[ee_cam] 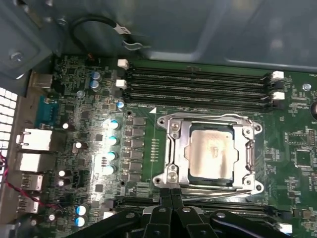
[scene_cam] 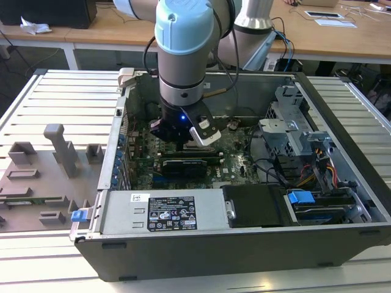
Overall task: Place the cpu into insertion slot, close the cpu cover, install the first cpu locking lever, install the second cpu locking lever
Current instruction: 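Install the second cpu locking lever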
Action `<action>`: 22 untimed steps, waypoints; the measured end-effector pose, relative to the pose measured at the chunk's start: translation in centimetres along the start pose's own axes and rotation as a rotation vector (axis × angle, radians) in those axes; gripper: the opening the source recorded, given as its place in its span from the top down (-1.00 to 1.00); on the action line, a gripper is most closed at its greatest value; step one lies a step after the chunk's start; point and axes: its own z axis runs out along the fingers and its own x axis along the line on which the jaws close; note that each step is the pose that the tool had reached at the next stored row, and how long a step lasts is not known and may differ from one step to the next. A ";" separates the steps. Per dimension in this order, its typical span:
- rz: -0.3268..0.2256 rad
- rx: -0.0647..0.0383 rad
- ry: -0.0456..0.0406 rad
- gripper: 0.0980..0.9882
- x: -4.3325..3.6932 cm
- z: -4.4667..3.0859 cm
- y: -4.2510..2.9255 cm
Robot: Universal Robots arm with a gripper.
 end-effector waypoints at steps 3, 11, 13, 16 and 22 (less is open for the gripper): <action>0.000 0.000 0.0001 0.98 0.78 0.08 0.04; 0.000 0.000 0.0000 0.98 1.95 0.17 0.10; 0.000 0.000 0.0000 0.98 2.11 0.19 0.11; 0.000 0.000 0.0001 0.98 2.24 0.20 0.12; 0.000 0.000 0.0000 0.98 2.24 -0.44 0.23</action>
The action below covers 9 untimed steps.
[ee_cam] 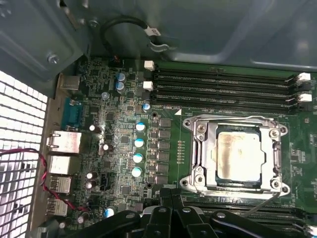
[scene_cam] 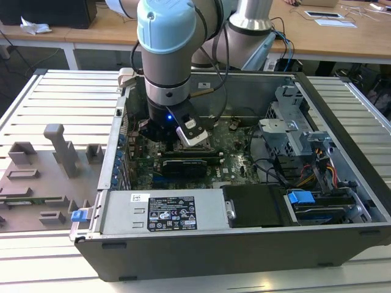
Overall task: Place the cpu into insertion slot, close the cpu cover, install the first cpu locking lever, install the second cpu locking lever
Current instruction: 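Install the second cpu locking lever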
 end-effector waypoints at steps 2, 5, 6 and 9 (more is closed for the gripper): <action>0.000 0.000 0.0001 0.98 -0.02 -1.08 0.19; 0.000 0.002 0.0002 0.98 -0.08 -3.01 0.54; 0.000 0.004 0.0004 0.98 -0.10 -4.15 0.74; 0.000 0.005 0.0003 0.98 -0.11 -4.63 0.83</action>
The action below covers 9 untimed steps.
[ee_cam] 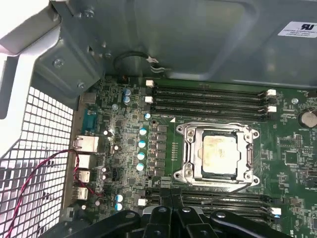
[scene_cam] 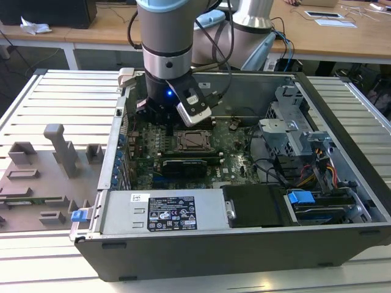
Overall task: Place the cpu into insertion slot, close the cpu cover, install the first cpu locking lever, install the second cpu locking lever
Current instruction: 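Install the second cpu locking lever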
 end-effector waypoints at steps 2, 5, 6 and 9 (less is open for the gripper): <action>0.000 0.000 0.0001 0.98 0.00 -0.01 0.00; 0.000 0.000 0.0002 0.98 -0.01 -0.01 0.00; 0.000 0.000 0.0001 0.98 -0.50 0.00 -0.03; 0.000 0.000 0.0005 0.98 -1.88 0.01 -0.13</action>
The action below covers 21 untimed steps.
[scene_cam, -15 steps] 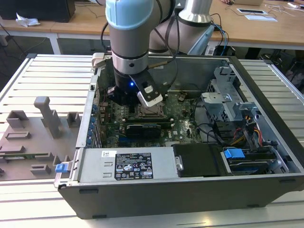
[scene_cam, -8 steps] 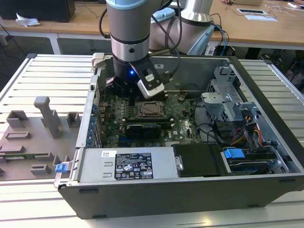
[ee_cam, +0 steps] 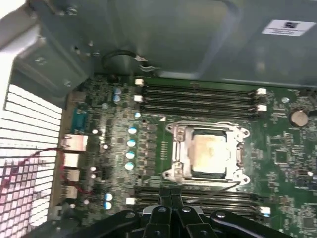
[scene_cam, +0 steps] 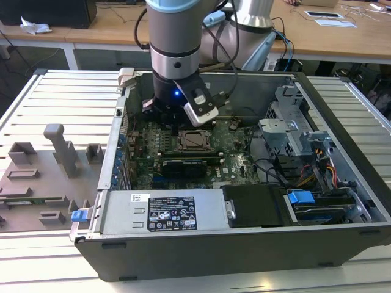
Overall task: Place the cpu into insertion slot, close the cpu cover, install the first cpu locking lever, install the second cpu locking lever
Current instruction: 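Install the second cpu locking lever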
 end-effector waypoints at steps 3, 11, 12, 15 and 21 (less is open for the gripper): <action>0.000 0.000 0.0001 0.98 -0.86 0.01 -0.06; 0.000 0.000 0.0007 0.98 -3.60 0.04 -0.26; 0.000 0.000 0.0008 0.98 -3.82 0.04 -0.27; 0.000 0.000 0.0011 0.98 -4.67 0.05 -0.33; 0.000 0.000 0.0012 0.98 -5.68 0.06 -0.40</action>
